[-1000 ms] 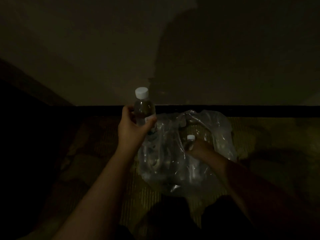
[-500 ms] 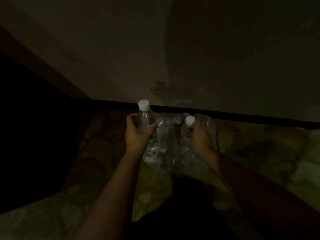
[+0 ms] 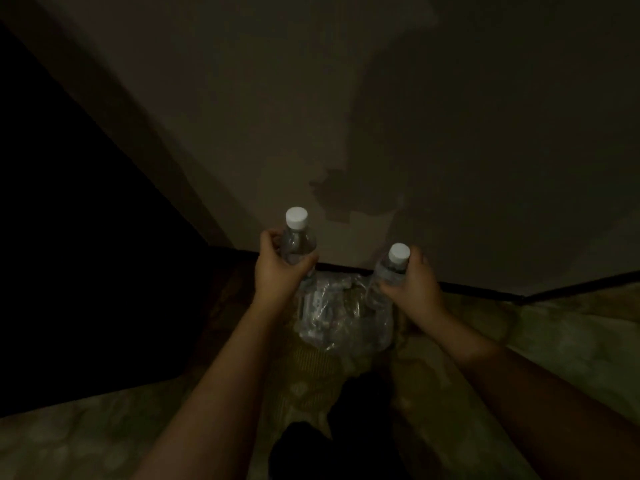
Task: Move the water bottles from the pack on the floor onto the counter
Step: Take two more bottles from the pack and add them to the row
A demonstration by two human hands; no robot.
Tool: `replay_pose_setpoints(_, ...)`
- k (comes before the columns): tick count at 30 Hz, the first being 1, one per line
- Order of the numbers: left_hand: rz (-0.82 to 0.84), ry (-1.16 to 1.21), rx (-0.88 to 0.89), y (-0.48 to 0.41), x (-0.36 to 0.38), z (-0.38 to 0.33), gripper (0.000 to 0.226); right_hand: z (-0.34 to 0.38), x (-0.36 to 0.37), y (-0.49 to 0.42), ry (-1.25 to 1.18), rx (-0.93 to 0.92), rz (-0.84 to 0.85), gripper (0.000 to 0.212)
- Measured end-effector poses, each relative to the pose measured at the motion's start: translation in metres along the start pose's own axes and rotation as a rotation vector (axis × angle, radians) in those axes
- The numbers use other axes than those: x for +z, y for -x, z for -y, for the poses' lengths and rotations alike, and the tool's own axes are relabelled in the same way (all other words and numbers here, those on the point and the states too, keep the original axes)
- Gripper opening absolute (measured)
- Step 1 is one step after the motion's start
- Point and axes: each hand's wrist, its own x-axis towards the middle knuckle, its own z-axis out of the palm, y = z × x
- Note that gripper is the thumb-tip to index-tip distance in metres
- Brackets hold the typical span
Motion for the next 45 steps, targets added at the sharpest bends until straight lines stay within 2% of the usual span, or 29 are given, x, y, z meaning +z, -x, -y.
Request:
replay_pose_setpoints(10,0.049,-0.031,0.166,0.054,-0.100,-0.166,0.060,0.175,-0.131,0.067,0.000,-0.244,-0.123,0.072)
replay_pose_setpoints(14,0.081,-0.064,0.247,0.073,-0.156,-0.225,0.057,0.255,-0.174,0.092,-0.028,-0.394,-0.165,0.062)
replay_pose_setpoints(19,-0.030,-0.061,0.364,0.098,-0.227,-0.294,0.059,0.352,-0.211,0.128,-0.049,-0.567,-0.222,0.057)
replay_pose_setpoints(24,-0.168,-0.070,0.447,0.119,-0.306,-0.352,0.057,0.439,-0.230,0.157,-0.073,-0.717,-0.172,0.060)
replay_pose_setpoints(30,-0.298,-0.036,0.461,0.139,-0.392,-0.381,0.052,0.519,-0.223,0.178,-0.200,-0.823,-0.127,0.057)
replay_pose_setpoints(33,-0.360,-0.028,0.443,0.144,-0.420,-0.382,0.053,0.549,-0.214,0.183,-0.235,-0.877,-0.050,0.058)
replay_pose_setpoints(45,-0.503,0.106,0.280,0.108,-0.501,-0.375,0.055,0.654,-0.163,0.147,-0.201,-1.063,0.206,0.064)
